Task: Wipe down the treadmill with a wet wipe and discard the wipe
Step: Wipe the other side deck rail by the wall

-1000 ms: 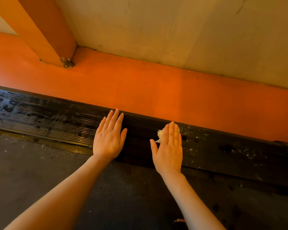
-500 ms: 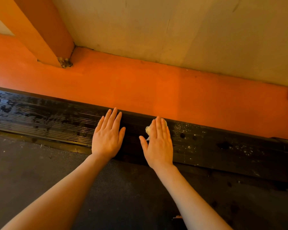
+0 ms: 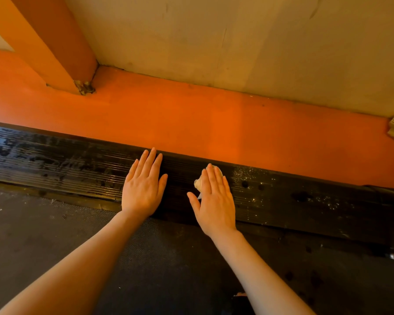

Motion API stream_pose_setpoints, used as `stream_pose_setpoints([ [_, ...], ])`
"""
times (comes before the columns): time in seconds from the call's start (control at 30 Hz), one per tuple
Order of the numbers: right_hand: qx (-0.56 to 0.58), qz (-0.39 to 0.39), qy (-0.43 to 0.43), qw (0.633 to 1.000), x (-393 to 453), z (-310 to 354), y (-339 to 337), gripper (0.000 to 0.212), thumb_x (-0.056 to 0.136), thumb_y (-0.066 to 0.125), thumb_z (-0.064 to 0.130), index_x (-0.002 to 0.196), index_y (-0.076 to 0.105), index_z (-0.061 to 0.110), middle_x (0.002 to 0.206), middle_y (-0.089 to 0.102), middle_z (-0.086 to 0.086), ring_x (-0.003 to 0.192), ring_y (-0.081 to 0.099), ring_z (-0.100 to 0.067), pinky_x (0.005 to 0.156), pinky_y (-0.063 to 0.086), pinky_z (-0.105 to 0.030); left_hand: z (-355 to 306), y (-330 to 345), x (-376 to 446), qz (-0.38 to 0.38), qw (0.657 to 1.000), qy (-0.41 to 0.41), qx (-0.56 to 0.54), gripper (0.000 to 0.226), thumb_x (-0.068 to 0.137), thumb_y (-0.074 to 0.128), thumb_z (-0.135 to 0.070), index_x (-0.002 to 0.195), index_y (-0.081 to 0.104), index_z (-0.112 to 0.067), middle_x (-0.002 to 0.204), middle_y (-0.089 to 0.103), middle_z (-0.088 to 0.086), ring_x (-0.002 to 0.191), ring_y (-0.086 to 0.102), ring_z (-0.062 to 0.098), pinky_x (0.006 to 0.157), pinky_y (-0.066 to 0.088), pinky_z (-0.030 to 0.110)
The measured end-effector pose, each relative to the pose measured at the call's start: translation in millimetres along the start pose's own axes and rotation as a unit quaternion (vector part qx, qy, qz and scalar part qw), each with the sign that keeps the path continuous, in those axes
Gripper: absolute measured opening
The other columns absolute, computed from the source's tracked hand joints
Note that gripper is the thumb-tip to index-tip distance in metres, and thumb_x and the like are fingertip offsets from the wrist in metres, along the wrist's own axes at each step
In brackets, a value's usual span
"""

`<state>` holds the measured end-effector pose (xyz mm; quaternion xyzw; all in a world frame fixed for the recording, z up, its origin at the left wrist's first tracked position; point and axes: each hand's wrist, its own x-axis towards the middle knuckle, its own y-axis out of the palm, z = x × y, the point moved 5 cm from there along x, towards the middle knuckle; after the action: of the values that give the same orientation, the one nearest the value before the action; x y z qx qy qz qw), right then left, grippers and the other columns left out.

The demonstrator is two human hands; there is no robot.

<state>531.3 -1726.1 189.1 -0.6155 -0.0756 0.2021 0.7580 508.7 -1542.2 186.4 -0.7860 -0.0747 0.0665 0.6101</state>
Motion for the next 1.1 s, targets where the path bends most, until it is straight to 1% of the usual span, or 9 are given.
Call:
stream_pose_setpoints([
  [0.3, -0.005, -0.033, 0.081, 0.996, -12.2, -28.3, -9.8, 0.08, 0.097, 0.011, 0.061, 0.153, 0.029, 0.005, 0.161, 0.022, -0.012, 0.15, 0.013, -0.025, 0.121, 0.011, -0.038, 0.7, 0.7, 0.3, 0.004, 1.0, 0.001, -0.003, 0.064, 0.101, 0.018, -0.049, 0.152, 0.03, -0.012, 0.162, 0.017, 0.006, 0.15, 0.009, 0.019, 0.122, 0.012, 0.039],
  [0.43, 0.016, -0.011, 0.031, 0.999, -4.5, 1.2, -3.8, 0.083, 0.096, 0.011, 0.063, 0.155, 0.019, 0.006, 0.163, 0.013, -0.011, 0.152, 0.005, -0.024, 0.122, 0.006, -0.037, -0.2, 0.1, 0.4, -0.001, 1.0, 0.002, 0.002, 0.062, 0.102, 0.02, -0.048, 0.151, 0.031, -0.012, 0.161, 0.019, 0.007, 0.15, 0.011, 0.021, 0.121, 0.013, 0.04],
  [0.57, 0.018, -0.014, 0.009, 1.0, 1.1, 9.0, -2.8, 0.08, 0.096, 0.013, 0.062, 0.155, 0.021, 0.008, 0.163, 0.014, -0.01, 0.151, 0.006, -0.023, 0.121, 0.005, -0.036, 0.0, 0.2, 0.6, -0.001, 1.0, 0.004, -0.001, 0.062, 0.102, 0.02, -0.047, 0.151, 0.032, -0.011, 0.161, 0.02, 0.008, 0.149, 0.012, 0.021, 0.121, 0.013, 0.04],
  [0.73, 0.026, -0.038, 0.066, 0.997, -13.0, -30.1, -7.6, 0.075, 0.098, 0.013, 0.058, 0.155, 0.021, 0.009, 0.164, 0.014, -0.009, 0.152, 0.005, -0.022, 0.121, 0.006, -0.036, 0.6, 1.1, 0.4, 0.003, 1.0, 0.002, -0.001, 0.063, 0.102, 0.018, -0.048, 0.152, 0.03, -0.012, 0.162, 0.017, 0.006, 0.15, 0.009, 0.02, 0.122, 0.011, 0.039],
  [0.87, 0.065, -0.029, 0.064, 0.995, -13.6, -37.7, -8.1, 0.064, 0.103, 0.015, 0.047, 0.155, 0.024, 0.011, 0.163, 0.014, -0.006, 0.151, 0.004, -0.019, 0.123, 0.01, -0.037, 0.5, 0.5, 0.3, 0.002, 1.0, -0.001, -0.001, 0.064, 0.101, 0.018, -0.049, 0.152, 0.03, -0.013, 0.162, 0.017, 0.006, 0.15, 0.007, 0.019, 0.121, 0.01, 0.038],
  [0.93, 0.075, -0.04, 0.064, 0.994, -13.2, -39.1, -8.4, 0.053, 0.106, 0.024, 0.035, 0.153, 0.032, 0.011, 0.162, 0.019, -0.008, 0.15, 0.008, -0.021, 0.122, 0.019, -0.042, 0.2, 0.1, 0.3, -0.001, 1.0, -0.001, -0.003, 0.063, 0.101, 0.018, -0.049, 0.152, 0.031, -0.013, 0.161, 0.018, 0.006, 0.15, 0.009, 0.019, 0.121, 0.012, 0.039],
  [0.97, 0.072, -0.059, 0.065, 0.994, -14.0, -39.8, -9.4, 0.048, 0.105, 0.035, 0.027, 0.149, 0.039, 0.01, 0.161, 0.023, -0.01, 0.15, 0.014, -0.025, 0.12, 0.024, -0.044, 0.1, -0.2, 0.3, -0.002, 1.0, -0.001, -0.005, 0.063, 0.102, 0.018, -0.049, 0.152, 0.032, -0.012, 0.161, 0.018, 0.006, 0.15, 0.009, 0.019, 0.121, 0.012, 0.039],
  [1.03, 0.065, -0.117, 0.078, 0.988, -17.1, -41.1, -13.3, 0.045, 0.096, 0.057, 0.016, 0.14, 0.052, 0.009, 0.155, 0.034, -0.017, 0.144, 0.031, -0.034, 0.11, 0.031, -0.041, -0.2, -0.5, 0.4, -0.002, 1.0, 0.0, -0.007, 0.063, 0.102, 0.018, -0.048, 0.152, 0.032, -0.012, 0.161, 0.019, 0.006, 0.15, 0.01, 0.019, 0.121, 0.012, 0.039],
  [1.1, 0.077, -0.152, 0.08, 0.982, -19.9, -40.1, -14.9, 0.048, 0.092, 0.064, 0.013, 0.138, 0.054, 0.006, 0.149, 0.043, -0.017, 0.138, 0.04, -0.033, 0.105, 0.036, -0.038, -0.2, -0.9, 0.4, 0.001, 1.0, -0.001, -0.005, 0.063, 0.101, 0.018, -0.048, 0.152, 0.031, -0.013, 0.161, 0.018, 0.006, 0.15, 0.009, 0.019, 0.121, 0.011, 0.038],
])
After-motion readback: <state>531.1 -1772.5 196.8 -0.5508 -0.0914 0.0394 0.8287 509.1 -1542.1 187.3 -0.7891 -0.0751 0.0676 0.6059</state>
